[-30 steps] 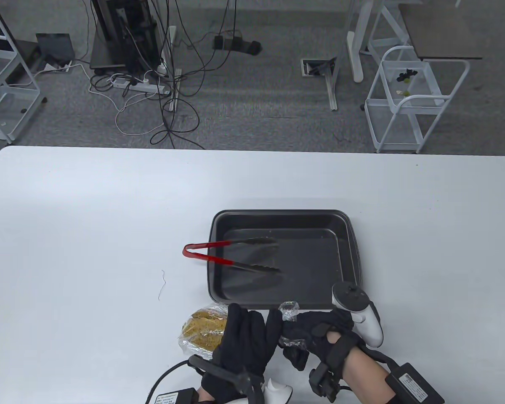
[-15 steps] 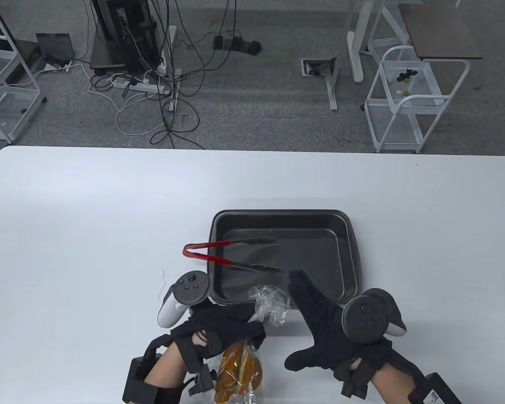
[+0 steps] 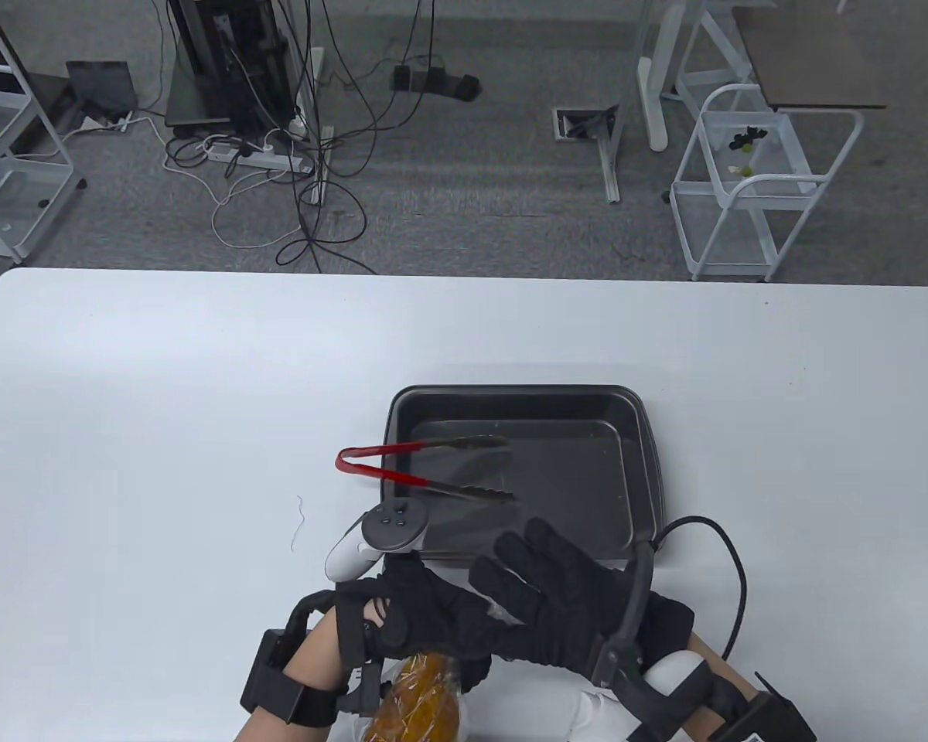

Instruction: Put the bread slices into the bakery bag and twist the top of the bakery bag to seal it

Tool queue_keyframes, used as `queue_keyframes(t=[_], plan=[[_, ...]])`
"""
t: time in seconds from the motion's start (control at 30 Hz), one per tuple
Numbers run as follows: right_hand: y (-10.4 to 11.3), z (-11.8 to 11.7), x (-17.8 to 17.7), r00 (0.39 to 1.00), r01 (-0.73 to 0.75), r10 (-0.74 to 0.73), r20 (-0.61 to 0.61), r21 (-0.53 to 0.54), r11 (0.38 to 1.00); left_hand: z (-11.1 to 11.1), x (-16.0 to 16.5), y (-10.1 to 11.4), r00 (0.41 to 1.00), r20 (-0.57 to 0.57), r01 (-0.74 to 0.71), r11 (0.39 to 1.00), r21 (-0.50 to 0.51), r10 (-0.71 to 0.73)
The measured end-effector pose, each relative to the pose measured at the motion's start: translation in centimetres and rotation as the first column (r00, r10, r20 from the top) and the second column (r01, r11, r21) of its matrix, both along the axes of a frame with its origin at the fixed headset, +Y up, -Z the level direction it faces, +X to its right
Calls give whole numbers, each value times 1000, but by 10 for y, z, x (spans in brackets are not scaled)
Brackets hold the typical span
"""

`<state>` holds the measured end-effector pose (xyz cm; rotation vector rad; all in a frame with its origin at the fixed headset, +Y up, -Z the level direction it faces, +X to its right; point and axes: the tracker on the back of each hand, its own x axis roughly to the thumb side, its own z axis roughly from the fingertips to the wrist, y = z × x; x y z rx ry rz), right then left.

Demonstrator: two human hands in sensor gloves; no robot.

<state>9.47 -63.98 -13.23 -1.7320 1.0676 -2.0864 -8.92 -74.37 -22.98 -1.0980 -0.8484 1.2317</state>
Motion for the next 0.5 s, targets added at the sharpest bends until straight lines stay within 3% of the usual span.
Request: queue_keyframes(t=[0.07,0.17,0.27,0.3,0.4,0.47,0.5], plan=[[-1,5,-2,1000,-21,21,8,-54,998,-2,-3,-1,999,-27,36,999,24,-35],[-2,1,-5,992,-6,26,123,-157,988,-5,-8,6,991,-98,104,986,128,-91],[-2,-10,0,969,134,-52,241,-339,931,0,-14,19,971,-208,175,944,279,-118],[-3,-15,3,955,224,-115,275,-405,887,5,-14,26,963,-241,201,916,347,-120],[-12,-32,12,892,416,-186,413,-584,697,23,-13,49,901,-398,385,738,554,-172],[-19,-42,18,837,530,-212,504,-650,546,40,-9,62,805,-576,554,533,640,-145],[-24,-47,20,804,585,-222,551,-668,461,50,-3,67,758,-642,629,389,673,-115]])
